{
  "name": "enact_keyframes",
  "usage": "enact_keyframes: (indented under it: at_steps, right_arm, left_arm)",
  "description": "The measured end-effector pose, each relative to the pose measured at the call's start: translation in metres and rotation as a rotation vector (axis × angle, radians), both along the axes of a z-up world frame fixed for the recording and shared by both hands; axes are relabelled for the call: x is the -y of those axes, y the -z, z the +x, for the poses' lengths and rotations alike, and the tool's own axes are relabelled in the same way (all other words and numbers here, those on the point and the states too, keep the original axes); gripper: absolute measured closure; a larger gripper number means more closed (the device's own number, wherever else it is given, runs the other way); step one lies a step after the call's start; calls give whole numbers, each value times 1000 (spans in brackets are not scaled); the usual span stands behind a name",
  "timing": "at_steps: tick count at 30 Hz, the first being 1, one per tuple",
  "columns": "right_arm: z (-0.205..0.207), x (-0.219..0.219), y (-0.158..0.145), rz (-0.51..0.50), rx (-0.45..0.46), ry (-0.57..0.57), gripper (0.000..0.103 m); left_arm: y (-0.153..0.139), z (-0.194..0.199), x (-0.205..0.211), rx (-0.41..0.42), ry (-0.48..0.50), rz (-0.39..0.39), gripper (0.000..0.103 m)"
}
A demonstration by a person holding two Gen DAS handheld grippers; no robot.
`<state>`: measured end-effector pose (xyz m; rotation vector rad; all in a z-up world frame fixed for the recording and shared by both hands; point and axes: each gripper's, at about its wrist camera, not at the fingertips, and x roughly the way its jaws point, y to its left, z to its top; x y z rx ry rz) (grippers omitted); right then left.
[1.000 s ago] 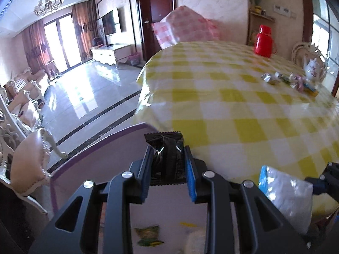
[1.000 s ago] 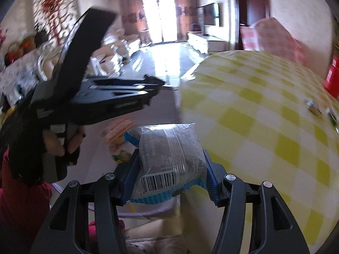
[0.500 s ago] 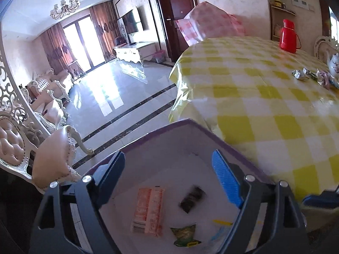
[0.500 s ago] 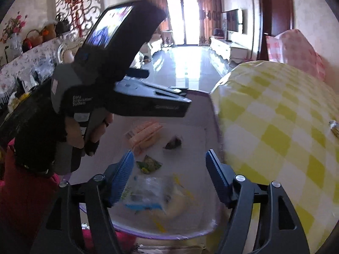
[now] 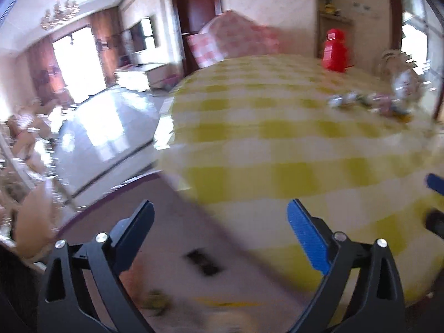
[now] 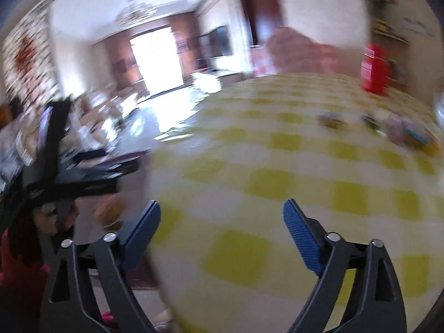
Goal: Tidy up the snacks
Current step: 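Open both grippers to drop the packets into the purple box, then grasp the orange bread bag with the right gripper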
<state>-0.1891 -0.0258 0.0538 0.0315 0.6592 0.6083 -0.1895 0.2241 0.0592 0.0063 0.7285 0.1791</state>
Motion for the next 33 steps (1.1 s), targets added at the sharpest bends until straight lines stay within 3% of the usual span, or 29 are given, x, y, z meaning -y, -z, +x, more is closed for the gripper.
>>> enact_keyframes:
  at_steps: [7,10,18,25,28,30,33]
  right_arm:
    - [34,109,12,32,-60,270,15]
    - [44,142,13,13,-49,354,15]
    - [94,223,18,-11,-108,538,15]
    - [174,268,15,-1,-57,731,16]
    - [216,282,7,-29,-13,790,20]
    - [245,294,4,-27,-10,824,20]
    - [289,307,4,-19,-35,863,20]
  left_arm:
    - [-15,46,121,29,288,-208,2]
    - [-10,82,165,25,348,-260,2]
    - [16,182,234,16,280,-340,2]
    - [15,267,278,75,188,-412,2]
    - [18,283,281,143,180,-398,2]
    - [23,290,281,117,178,-362,2]
    - [24,290,271,101,193,-387,2]
